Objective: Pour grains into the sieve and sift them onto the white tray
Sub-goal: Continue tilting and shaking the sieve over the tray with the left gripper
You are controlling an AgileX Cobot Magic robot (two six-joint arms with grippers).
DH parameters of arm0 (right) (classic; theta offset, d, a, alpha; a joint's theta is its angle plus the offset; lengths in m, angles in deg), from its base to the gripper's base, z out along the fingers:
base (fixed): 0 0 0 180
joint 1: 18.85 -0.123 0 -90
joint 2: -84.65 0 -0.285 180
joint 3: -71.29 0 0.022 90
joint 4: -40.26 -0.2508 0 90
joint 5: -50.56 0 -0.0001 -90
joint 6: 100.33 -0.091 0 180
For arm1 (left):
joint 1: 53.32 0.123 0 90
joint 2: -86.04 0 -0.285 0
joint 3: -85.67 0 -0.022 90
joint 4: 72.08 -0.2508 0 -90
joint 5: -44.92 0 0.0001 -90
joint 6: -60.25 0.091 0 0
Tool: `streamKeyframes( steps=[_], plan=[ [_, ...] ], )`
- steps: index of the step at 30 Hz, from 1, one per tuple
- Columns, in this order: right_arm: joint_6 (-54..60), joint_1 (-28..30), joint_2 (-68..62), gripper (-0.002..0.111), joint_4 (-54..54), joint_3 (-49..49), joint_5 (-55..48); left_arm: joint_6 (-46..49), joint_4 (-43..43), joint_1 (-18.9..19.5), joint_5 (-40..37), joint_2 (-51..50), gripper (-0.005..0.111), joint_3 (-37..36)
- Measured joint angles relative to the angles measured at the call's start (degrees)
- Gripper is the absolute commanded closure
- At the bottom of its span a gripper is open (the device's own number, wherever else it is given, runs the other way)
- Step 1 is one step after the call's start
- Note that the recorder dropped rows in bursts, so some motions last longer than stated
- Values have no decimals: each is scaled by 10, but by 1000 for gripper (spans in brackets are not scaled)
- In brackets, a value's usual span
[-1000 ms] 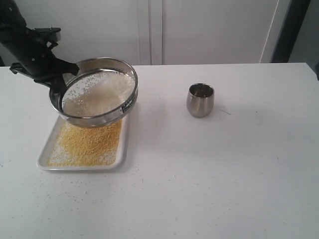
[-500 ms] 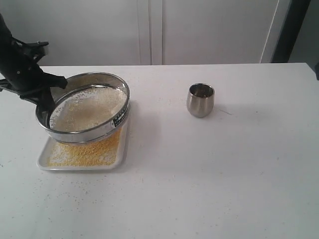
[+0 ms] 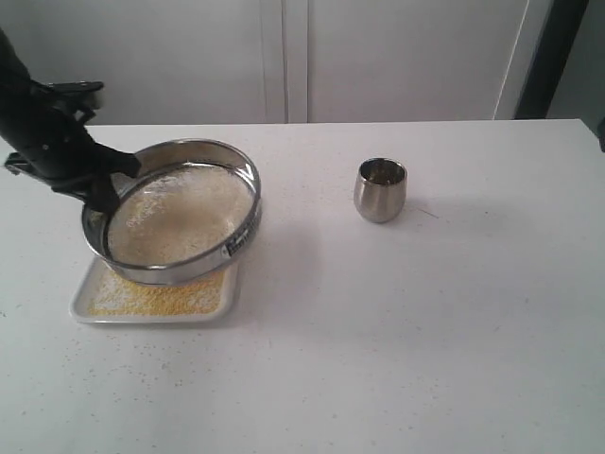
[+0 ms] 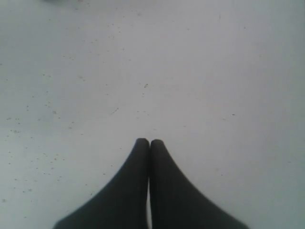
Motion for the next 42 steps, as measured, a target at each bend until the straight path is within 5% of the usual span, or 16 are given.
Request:
streamKeyframes(
  steps=[3, 6, 8, 11, 13, 42],
  plan=[
    [0, 0, 0, 108, 0, 0, 0, -68, 12, 22, 24, -2, 107, 0],
    [0, 0, 0, 108, 0, 0, 1, 4, -21, 29, 14, -4, 107, -1],
    [0, 0, 0, 108, 0, 0, 4, -94, -55, 28, 16, -12, 107, -2],
    [0, 0, 0, 108, 0, 0, 7, 4, -38, 28, 5, -14, 107, -6],
    [0, 0, 0, 108, 0, 0, 8, -67, -39, 25, 26, -19, 107, -7],
    [0, 0, 0, 108, 0, 0, 11, -53, -3, 31, -69, 47, 107, -11]
  ],
)
